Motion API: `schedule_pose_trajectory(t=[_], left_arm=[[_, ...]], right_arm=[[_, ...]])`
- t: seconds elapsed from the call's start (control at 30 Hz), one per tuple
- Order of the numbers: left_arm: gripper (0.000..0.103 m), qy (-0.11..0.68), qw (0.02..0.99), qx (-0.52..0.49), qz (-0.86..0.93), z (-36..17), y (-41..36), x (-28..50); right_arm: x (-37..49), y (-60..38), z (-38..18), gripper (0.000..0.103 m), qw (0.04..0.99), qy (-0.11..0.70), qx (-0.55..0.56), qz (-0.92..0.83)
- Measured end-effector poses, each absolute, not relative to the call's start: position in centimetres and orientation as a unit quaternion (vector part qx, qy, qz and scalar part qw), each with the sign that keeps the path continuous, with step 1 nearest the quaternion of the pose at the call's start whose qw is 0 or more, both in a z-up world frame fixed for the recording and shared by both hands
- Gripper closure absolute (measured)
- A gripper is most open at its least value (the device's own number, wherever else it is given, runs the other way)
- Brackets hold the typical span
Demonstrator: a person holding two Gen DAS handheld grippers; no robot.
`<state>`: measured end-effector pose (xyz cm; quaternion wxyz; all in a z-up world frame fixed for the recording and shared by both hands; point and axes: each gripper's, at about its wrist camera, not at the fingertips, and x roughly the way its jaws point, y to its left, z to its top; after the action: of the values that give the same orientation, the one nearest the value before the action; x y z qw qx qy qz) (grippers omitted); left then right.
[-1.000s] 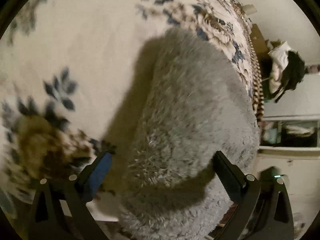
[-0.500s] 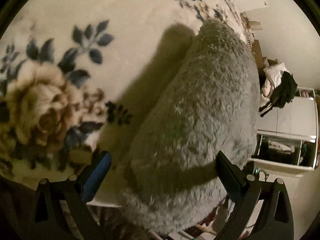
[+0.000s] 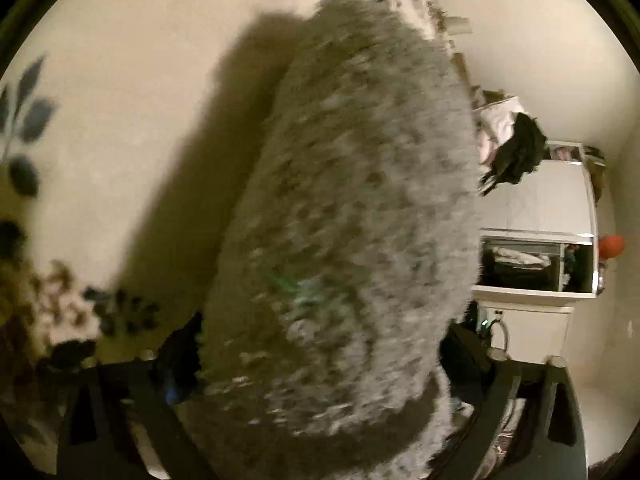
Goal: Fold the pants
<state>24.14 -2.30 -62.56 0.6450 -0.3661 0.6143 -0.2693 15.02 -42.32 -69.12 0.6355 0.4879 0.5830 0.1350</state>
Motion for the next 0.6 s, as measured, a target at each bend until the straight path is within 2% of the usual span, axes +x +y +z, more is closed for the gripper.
schedule_pose_trajectory(t=[0.07,0.1,0.17,0.37,0.6], left_arm=[[0.039,0.608,0.655,-0.356,-0.272,-61.4,-2.1,24.1],[0.044,0.605,0.66,-0.351,-0.274,-60.6,-2.1,24.0],[0.047,0.6,0.664,-0.35,-0.277,-59.6,-2.0,23.8],[0.048,0.583,0.682,-0.343,-0.278,-54.8,-2.1,25.2],[0.048,0.539,0.709,-0.344,-0.296,-49.4,-3.5,33.6]], right_arm=[[14.3,-42.7,-68.4,0.045,0.645,0.579,0.478,0.14],[14.2,-42.7,-68.0,0.049,0.651,0.576,0.474,0.141],[14.1,-42.6,-66.9,0.058,0.661,0.568,0.47,0.14],[15.2,-42.4,-62.5,0.062,0.679,0.55,0.466,0.141],[21.4,-42.3,-56.5,0.062,0.712,0.524,0.442,0.152]])
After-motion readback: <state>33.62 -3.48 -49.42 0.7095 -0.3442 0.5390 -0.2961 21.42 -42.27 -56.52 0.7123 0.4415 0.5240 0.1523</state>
